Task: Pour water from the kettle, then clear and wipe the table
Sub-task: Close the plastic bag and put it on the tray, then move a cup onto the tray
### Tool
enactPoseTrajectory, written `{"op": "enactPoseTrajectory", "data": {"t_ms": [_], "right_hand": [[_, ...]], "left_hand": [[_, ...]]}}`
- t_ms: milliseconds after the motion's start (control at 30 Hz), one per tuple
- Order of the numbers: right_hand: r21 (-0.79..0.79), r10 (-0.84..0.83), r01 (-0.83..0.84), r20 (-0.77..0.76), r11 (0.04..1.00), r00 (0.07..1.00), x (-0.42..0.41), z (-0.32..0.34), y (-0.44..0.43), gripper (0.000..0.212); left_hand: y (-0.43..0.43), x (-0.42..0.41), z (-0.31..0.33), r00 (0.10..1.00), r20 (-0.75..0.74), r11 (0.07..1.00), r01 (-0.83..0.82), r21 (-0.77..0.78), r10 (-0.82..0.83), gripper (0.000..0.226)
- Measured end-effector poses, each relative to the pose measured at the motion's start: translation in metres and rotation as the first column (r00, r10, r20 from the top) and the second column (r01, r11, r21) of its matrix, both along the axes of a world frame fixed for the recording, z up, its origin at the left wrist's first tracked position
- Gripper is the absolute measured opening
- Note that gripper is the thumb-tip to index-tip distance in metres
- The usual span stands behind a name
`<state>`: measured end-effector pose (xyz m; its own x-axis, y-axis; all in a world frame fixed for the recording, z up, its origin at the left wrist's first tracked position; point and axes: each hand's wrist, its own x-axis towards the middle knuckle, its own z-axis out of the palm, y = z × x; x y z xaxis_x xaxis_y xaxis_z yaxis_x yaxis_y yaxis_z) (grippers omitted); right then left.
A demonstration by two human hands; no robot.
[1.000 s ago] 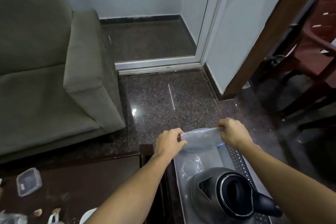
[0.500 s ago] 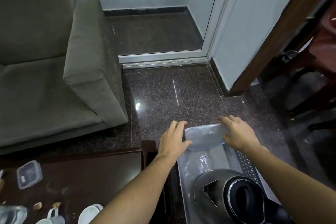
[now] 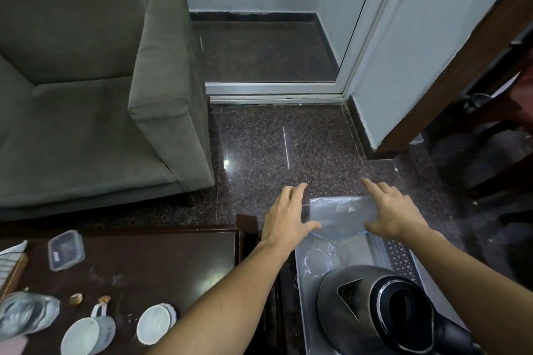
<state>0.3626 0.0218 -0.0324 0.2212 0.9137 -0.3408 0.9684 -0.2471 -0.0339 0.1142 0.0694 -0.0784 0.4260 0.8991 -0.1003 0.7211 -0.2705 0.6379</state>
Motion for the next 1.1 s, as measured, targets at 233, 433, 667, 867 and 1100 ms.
{"op": "enactPoseTrajectory", "data": {"t_ms": [233, 433, 667, 867, 1100], "right_hand": [[0.218, -0.009, 0.018, -0.044, 0.976, 0.999, -0.019, 0.035, -0.001, 0.109], [0.538, 0.085, 0.01, -0.152, 0.843, 0.985, -0.134, 0.066, 0.028, 0.057], [0.464, 0.217, -0.016, -0.384, 0.886, 0.897, -0.332, 0.063, 0.005, 0.025], [0.202, 0.168, -0.091, -0.408, 0.975, 0.898, -0.428, 0.035, -0.031, 0.023], [-0.074, 0.098, -0.129, -0.328, 0.989, 0.94, -0.457, -0.014, -0.061, 0.034]], "left_hand": [[0.003, -0.04, 0.027, 0.982, 0.13, 0.989, -0.144, 0.031, 0.139, 0.058], [0.008, -0.137, 0.065, 0.946, 0.14, 0.951, -0.303, 0.057, 0.293, 0.038], [-0.019, -0.278, 0.08, 0.875, 0.039, 0.875, -0.48, -0.064, 0.483, 0.029], [-0.059, -0.351, 0.057, 0.871, -0.059, 0.852, -0.49, -0.186, 0.488, 0.026], [-0.097, -0.367, 0.007, 0.904, -0.103, 0.844, -0.424, -0.33, 0.414, 0.032]]}}
